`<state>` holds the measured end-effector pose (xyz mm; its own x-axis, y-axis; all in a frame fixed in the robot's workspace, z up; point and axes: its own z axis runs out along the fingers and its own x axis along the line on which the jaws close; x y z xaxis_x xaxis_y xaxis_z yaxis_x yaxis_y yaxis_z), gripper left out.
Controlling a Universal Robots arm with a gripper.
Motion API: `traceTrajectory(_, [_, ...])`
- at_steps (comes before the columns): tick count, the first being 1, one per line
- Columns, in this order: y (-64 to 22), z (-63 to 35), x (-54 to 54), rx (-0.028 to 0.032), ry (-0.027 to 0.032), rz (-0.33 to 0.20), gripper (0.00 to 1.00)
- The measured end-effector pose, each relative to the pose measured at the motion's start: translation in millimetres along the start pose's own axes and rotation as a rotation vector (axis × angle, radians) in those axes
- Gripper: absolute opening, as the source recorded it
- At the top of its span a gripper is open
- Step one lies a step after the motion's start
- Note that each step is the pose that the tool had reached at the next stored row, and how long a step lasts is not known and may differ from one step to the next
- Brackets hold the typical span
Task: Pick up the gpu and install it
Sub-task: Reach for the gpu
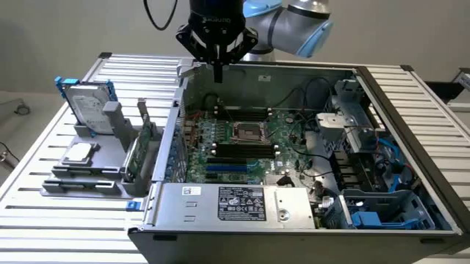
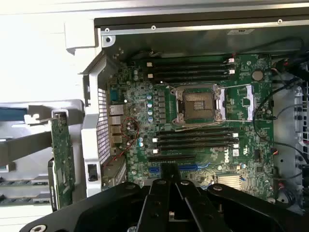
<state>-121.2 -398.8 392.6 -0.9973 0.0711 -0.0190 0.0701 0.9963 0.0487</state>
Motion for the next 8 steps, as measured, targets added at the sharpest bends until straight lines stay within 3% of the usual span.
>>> traceTrajectory(8, [0.0, 0.0, 0.0, 0.0000, 0.0000, 0.000, 0.11])
